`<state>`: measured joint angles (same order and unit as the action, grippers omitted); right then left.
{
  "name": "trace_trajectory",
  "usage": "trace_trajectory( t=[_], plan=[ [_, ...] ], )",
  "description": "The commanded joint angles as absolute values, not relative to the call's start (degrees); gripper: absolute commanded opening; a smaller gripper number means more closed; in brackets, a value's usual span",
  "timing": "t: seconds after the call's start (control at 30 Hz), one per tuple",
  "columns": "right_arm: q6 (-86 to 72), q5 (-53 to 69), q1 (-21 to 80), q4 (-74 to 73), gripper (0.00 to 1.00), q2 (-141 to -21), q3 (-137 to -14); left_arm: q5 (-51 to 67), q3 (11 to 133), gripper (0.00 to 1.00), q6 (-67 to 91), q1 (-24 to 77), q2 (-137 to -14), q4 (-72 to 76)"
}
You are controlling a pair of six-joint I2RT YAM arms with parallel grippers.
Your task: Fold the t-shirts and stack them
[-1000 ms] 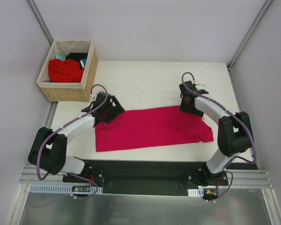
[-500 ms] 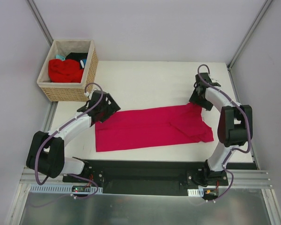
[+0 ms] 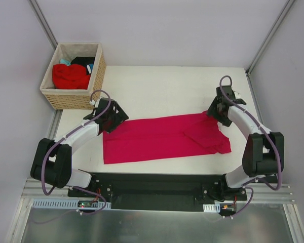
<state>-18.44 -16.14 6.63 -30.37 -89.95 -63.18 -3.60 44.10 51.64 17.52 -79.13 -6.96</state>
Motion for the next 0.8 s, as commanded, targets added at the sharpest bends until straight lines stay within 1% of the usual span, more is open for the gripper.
trace_trajectory(
  t=[0.0, 0.1, 0.2, 0.37, 0.43, 0.53, 0.57, 0.67, 0.77],
  plan=[
    [-19.4, -16.3, 8.7, -33.5, 0.77, -82.1, -60.7, -3.7, 43.9, 0.84, 52.0, 17.0, -78.8, -7.7],
    [-19.2, -15.3, 11.0, -35.2, 0.76, -79.7, -58.6, -3.7, 43.3, 0.83, 52.4, 17.0, -78.7, -7.5],
    [-19.2, -12.9, 15.4, -36.1, 0.76, -77.4, -56.1, -4.2, 43.1, 0.84, 52.5, 17.0, -78.8, -7.2],
    [-18.8, -14.3, 19.9, -35.7, 0.76, -76.8, -53.0, -3.9, 42.5, 0.84, 53.0, 16.8, -79.4, -6.4],
    [-17.9, -12.0, 20.8, -34.4, 0.75, -77.9, -52.3, -3.7, 42.2, 0.84, 53.2, 16.8, -79.4, -6.2],
    [-17.5, -11.3, 23.5, -33.6, 0.72, -79.4, -51.9, -3.6, 41.7, 0.84, 53.2, 16.8, -79.2, -6.0],
    [-17.5, -11.3, 24.1, -33.4, 0.70, -80.4, -51.8, -3.5, 41.6, 0.84, 53.2, 16.8, -79.0, -5.9],
    [-17.8, -11.7, 26.1, -32.8, 0.69, -82.7, -51.6, -3.7, 41.2, 0.84, 53.3, 16.8, -78.4, -5.8],
    [-17.7, -12.2, 27.3, -32.3, 0.65, -84.3, -51.2, -3.6, 41.2, 0.84, 53.2, 16.8, -78.0, -5.9]
  ],
)
